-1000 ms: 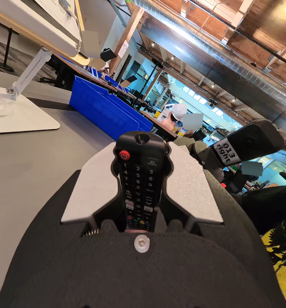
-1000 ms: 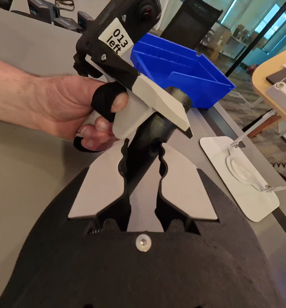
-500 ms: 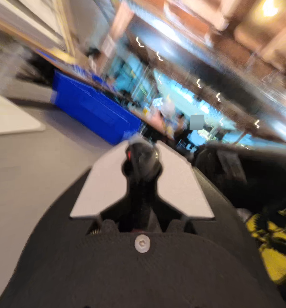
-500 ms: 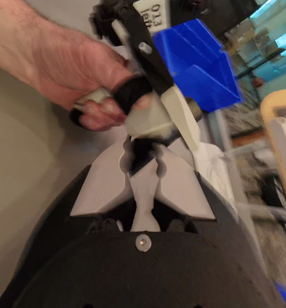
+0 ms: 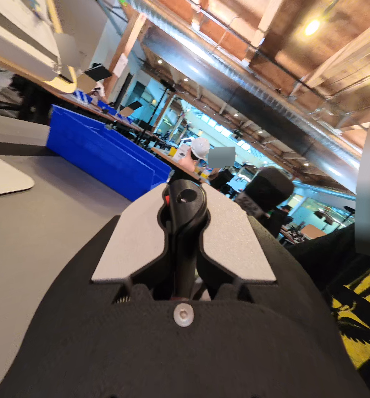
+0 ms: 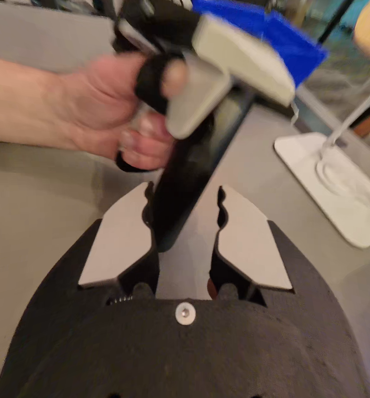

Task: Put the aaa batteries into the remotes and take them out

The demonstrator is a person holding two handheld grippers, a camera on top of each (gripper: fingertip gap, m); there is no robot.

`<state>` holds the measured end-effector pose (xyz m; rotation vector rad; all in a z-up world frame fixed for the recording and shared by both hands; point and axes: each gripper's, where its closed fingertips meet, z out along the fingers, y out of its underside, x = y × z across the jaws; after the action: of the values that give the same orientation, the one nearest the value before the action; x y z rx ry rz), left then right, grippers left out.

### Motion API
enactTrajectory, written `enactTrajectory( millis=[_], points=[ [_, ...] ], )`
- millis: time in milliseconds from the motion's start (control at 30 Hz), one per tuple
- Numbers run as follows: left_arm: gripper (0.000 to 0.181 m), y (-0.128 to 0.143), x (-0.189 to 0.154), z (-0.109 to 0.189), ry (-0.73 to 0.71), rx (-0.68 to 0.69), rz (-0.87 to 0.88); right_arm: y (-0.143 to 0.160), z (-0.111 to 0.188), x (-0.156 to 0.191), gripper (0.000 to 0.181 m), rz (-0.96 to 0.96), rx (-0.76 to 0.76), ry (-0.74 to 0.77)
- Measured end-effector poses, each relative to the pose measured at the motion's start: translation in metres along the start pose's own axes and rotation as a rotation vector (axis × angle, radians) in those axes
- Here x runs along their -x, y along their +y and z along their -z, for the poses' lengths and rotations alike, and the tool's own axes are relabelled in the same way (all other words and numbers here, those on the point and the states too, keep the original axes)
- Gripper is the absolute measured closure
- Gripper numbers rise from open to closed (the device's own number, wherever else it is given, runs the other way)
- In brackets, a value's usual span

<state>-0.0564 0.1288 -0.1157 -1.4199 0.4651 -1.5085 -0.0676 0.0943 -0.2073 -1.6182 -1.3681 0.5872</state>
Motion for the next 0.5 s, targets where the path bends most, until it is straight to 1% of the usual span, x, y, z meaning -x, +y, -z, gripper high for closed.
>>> enactTrajectory(
  millis=[33, 67, 100, 133, 200, 233, 267, 300, 333, 367, 433, 467, 500],
  points=[
    [0.156, 0.001, -0.003, -0.002, 0.011, -0.005, -0.013, 0.006, -0.004, -0.001, 0.114, -0.047, 0.010, -0.033],
    [0.156, 0.002, -0.012, -0.002, 0.040, -0.005, -0.010, 0.007, -0.006, 0.005, 0.112, -0.104, -0.008, -0.105],
    [0.155, 0.000, -0.018, -0.006, 0.108, -0.014, -0.001, 0.005, -0.007, 0.016, 0.121, -0.146, -0.025, -0.213],
    [0.154, 0.002, -0.023, -0.009, 0.141, -0.001, -0.002, 0.002, -0.007, 0.026, 0.140, -0.179, -0.046, -0.304],
    [0.152, -0.001, -0.034, -0.006, 0.210, 0.001, -0.012, -0.006, 0.000, 0.032, 0.153, -0.276, -0.112, -0.456],
    [0.148, 0.002, -0.041, -0.007, 0.258, 0.037, -0.003, -0.012, 0.007, 0.036, 0.156, -0.326, -0.153, -0.564],
    [0.137, 0.007, -0.045, -0.008, 0.277, 0.091, -0.011, -0.016, 0.016, 0.044, 0.157, -0.355, -0.178, -0.687],
    [0.120, 0.010, -0.049, -0.007, 0.299, 0.126, -0.033, -0.017, 0.025, 0.052, 0.156, -0.353, -0.190, -0.794],
    [0.114, 0.011, -0.055, -0.005, 0.331, 0.149, -0.055, -0.015, 0.031, 0.058, 0.156, -0.344, -0.187, -0.876],
    [0.113, 0.013, -0.066, -0.002, 0.384, 0.179, -0.081, -0.013, 0.037, 0.062, 0.157, -0.347, -0.168, -0.952],
    [0.108, 0.024, -0.079, 0.001, 0.427, 0.260, -0.159, -0.005, 0.049, 0.072, 0.157, -0.355, -0.090, -1.142],
    [0.111, 0.031, -0.086, 0.004, 0.469, 0.299, -0.187, 0.002, 0.053, 0.076, 0.156, -0.354, -0.030, -1.219],
    [0.117, 0.043, -0.092, 0.006, 0.497, 0.370, -0.209, 0.005, 0.059, 0.079, 0.157, -0.352, 0.015, -1.302]
  ],
)
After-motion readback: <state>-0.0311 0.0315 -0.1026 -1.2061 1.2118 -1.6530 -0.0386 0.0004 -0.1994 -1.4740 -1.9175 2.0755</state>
